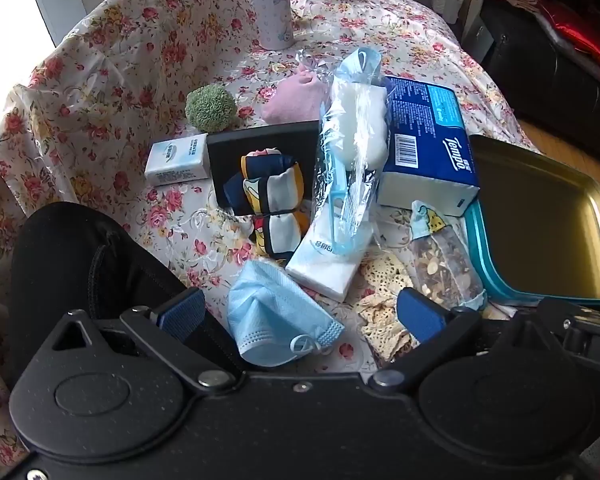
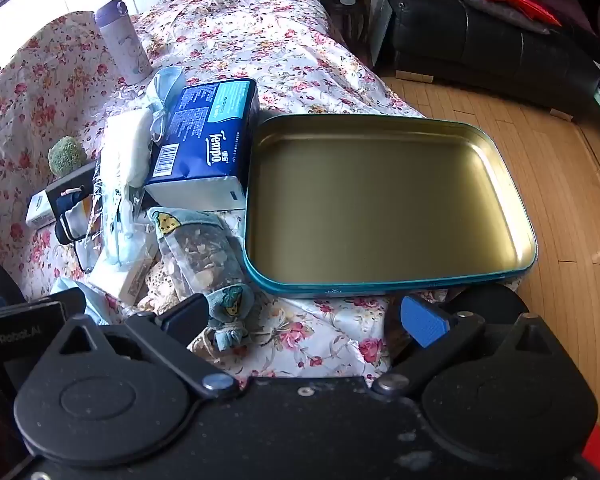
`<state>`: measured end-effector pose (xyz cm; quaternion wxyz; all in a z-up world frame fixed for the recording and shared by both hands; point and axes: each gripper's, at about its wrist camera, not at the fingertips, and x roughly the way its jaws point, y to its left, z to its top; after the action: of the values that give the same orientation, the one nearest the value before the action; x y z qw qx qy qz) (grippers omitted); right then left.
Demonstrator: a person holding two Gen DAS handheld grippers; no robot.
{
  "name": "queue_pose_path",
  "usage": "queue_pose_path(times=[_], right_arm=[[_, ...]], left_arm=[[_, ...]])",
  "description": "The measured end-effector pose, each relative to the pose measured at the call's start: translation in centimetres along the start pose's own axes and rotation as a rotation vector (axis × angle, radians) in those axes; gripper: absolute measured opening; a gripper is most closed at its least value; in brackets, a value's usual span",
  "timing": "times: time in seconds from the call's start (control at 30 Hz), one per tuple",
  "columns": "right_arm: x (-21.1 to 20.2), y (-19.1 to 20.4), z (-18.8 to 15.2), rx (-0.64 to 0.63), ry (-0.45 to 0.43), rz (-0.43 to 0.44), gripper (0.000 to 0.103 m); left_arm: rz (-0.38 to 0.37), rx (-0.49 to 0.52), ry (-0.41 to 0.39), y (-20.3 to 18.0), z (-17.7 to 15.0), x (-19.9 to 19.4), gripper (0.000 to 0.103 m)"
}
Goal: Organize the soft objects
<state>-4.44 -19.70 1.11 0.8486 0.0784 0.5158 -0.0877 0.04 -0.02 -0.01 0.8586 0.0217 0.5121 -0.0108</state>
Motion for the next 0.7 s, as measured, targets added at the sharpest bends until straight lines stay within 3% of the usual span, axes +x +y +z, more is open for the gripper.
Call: queue_pose_path(times=[0.7], right_arm=[[0.24,0.03,0.06,0.010,0.016,0.006,0.103]], left_arm=[[-0.009,-0.004,-0.009,-0.04,-0.02,-0.09,0.098]])
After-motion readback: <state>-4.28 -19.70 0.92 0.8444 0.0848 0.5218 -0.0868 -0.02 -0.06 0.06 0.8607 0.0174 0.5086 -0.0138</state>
